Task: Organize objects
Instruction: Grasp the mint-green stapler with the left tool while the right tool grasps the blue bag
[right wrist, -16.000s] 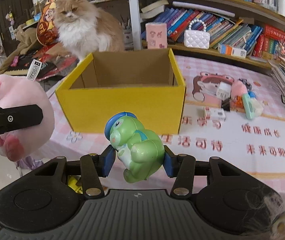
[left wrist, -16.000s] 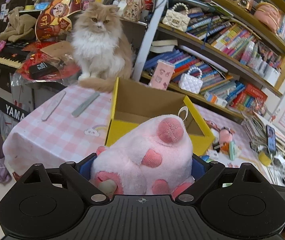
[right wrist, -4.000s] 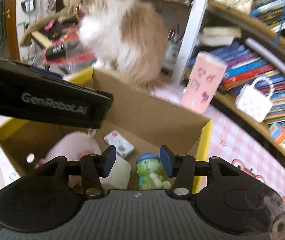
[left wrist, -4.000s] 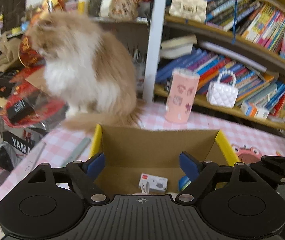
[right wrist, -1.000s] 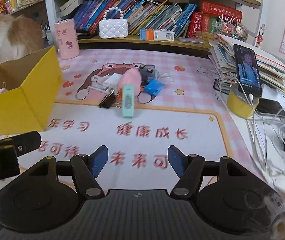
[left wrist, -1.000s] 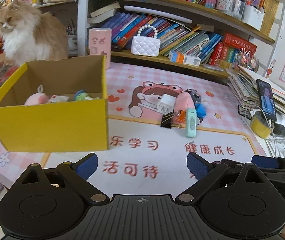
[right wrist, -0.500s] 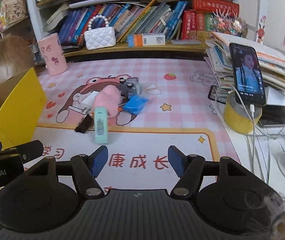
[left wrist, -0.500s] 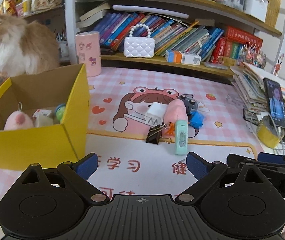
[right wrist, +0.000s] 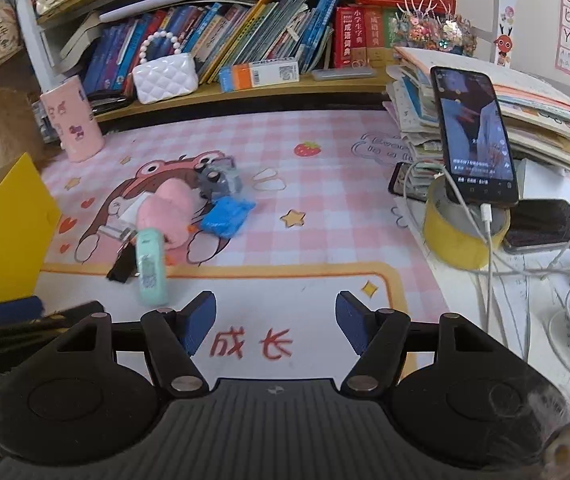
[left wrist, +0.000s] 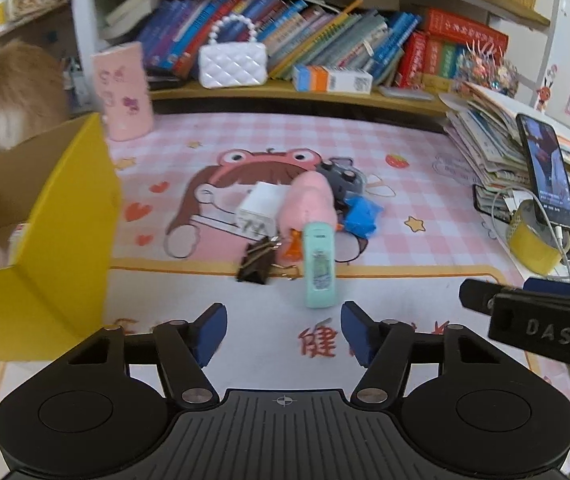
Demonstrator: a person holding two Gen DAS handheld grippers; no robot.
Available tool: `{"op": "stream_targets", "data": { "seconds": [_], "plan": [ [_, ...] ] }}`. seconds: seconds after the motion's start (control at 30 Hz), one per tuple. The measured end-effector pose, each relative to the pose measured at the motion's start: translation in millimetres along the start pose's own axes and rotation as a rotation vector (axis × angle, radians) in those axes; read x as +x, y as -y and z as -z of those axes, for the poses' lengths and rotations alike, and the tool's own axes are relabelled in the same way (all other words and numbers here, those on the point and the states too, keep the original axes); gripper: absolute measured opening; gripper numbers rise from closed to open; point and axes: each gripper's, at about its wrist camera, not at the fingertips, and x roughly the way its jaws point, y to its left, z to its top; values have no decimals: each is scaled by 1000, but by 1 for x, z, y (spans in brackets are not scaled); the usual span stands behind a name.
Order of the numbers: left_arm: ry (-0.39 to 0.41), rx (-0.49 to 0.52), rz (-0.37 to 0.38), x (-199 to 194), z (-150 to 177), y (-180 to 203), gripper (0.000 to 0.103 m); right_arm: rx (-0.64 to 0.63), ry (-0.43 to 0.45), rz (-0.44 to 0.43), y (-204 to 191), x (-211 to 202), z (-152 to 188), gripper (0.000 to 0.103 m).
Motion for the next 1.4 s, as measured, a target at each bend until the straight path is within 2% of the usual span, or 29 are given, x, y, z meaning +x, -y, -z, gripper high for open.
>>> {"op": "stream_targets", "data": {
  "seconds": [0.2, 0.5, 0.53, 0.67, 0.7, 0.93, 1.17, 1.23, 1.33, 1.4],
  "plan": [
    [-27, 45, 21, 32, -11, 15, 63, -5, 5, 16, 8, 11, -13, 64],
    [-65, 49, 1, 76, -26, 23, 61, -40, 25, 23, 8, 19, -26, 64],
    [-66, 49, -2, 79, -27, 23, 58, -48, 29, 23, 8, 20, -27, 64],
    [-90, 30, 30, 91, -29, 21, 23, -54, 18, 14, 8, 26, -29, 64],
    [-89, 22, 40, 92, -30, 19, 23, -55, 14, 11, 8, 28, -30, 64],
    [-31, -52, 109, 53, -32, -1, 23, -124, -5, -38, 0, 52, -32, 64],
    [-55, -118, 92, 17, -16, -28, 23, -217, -1, -75, -16, 107, -44, 64],
    [-58, -106, 74, 10, -12, -31, 23, -187, -20, -67, -17, 123, -49, 63],
    [-55, -98, 51, -1, -9, -36, 23, -39, -36, -134, -12, 134, -59, 62],
    [-52, -105, 47, -7, -7, -38, 23, 8, -34, -141, -14, 136, -63, 62]
  ]
}}
